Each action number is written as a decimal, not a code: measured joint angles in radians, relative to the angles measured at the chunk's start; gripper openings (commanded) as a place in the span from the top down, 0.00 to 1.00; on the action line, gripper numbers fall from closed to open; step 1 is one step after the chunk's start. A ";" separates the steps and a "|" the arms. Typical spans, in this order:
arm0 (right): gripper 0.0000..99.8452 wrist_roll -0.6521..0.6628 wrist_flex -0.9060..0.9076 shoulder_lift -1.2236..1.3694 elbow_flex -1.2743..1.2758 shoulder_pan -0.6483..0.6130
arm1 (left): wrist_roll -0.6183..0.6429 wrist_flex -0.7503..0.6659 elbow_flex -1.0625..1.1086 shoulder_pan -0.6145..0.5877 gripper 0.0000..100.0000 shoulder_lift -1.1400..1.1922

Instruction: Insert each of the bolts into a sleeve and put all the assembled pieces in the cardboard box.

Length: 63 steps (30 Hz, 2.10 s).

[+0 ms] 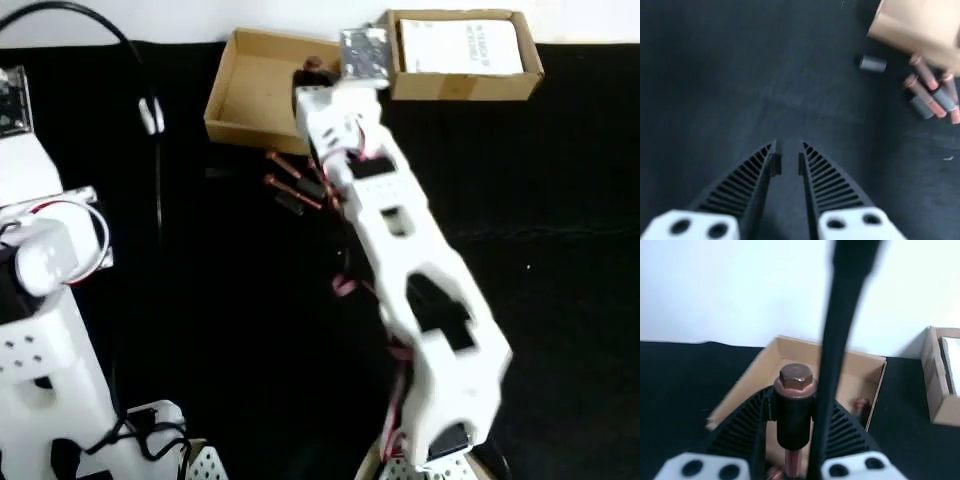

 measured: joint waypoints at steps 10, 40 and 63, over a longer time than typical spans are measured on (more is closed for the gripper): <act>0.74 0.031 0.143 0.638 -0.766 0.002 | -0.009 -0.091 0.344 -0.020 0.92 -0.203; 0.83 0.399 1.677 0.582 -1.318 -0.149 | -0.008 -0.684 0.646 -0.020 0.82 0.535; 0.76 0.468 1.421 0.582 -0.950 -0.187 | 0.054 -0.595 0.374 -0.020 0.82 0.872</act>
